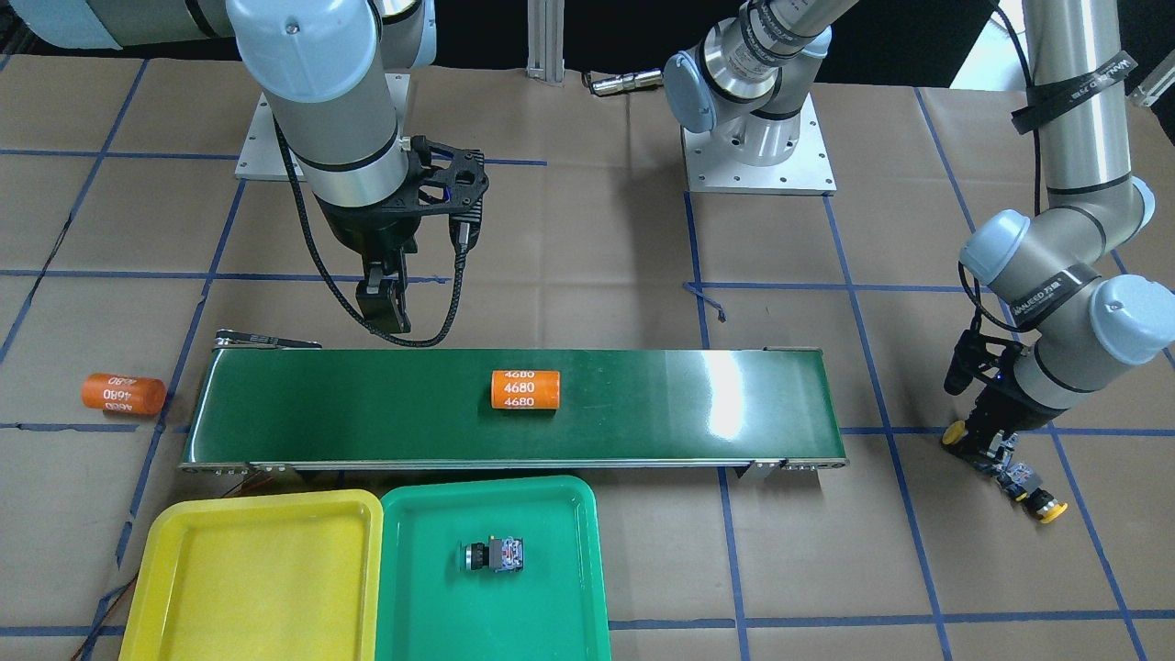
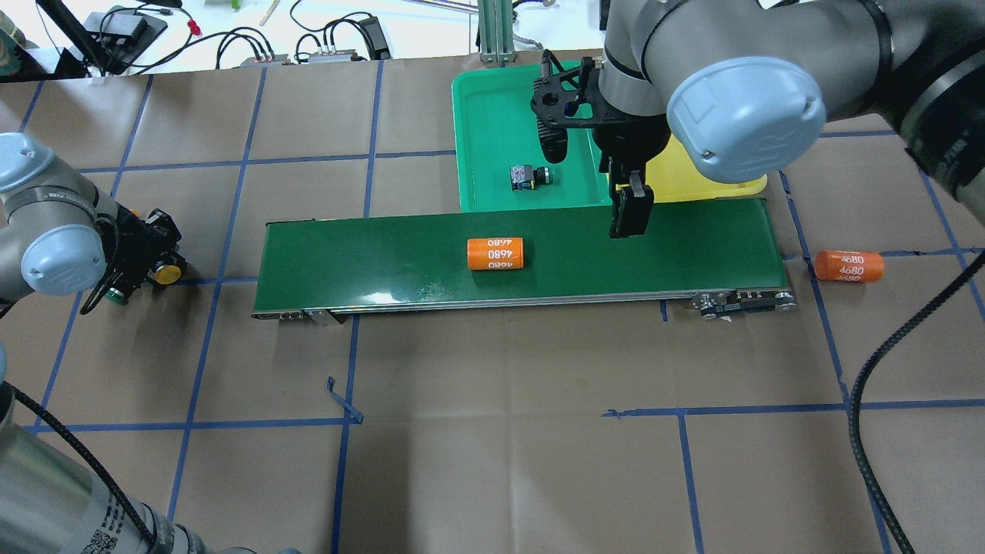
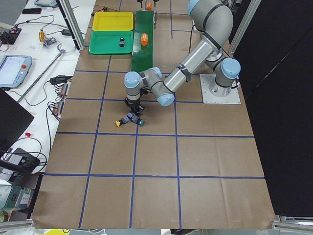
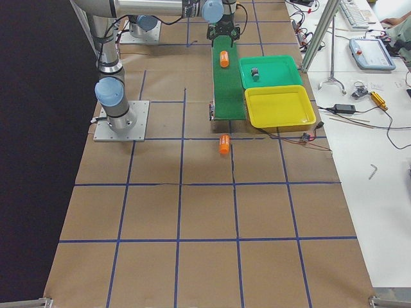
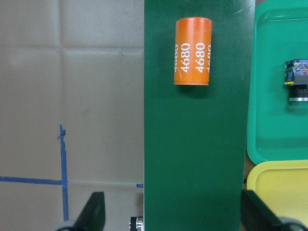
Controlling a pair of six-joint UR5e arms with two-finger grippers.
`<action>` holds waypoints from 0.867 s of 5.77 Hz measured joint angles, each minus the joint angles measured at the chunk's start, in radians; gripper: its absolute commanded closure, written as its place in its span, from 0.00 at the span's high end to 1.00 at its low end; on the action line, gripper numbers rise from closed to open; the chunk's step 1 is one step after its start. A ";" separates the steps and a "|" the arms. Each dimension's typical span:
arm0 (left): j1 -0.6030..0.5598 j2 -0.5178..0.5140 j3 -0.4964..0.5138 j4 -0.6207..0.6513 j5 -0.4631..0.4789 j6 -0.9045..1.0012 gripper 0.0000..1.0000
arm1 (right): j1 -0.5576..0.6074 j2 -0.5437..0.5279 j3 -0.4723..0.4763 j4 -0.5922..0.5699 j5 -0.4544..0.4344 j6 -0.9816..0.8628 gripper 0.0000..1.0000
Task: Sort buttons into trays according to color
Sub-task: 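Place the yellow-cap button on the belt with the left gripper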
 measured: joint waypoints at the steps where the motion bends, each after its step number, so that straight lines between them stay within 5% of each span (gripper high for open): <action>1: -0.009 0.016 0.008 -0.012 0.000 -0.050 0.07 | 0.000 0.000 0.000 0.000 0.000 0.000 1.00; 5: -0.250 0.205 -0.002 -0.261 0.005 -0.697 0.07 | 0.000 0.000 0.000 0.000 -0.001 0.000 1.00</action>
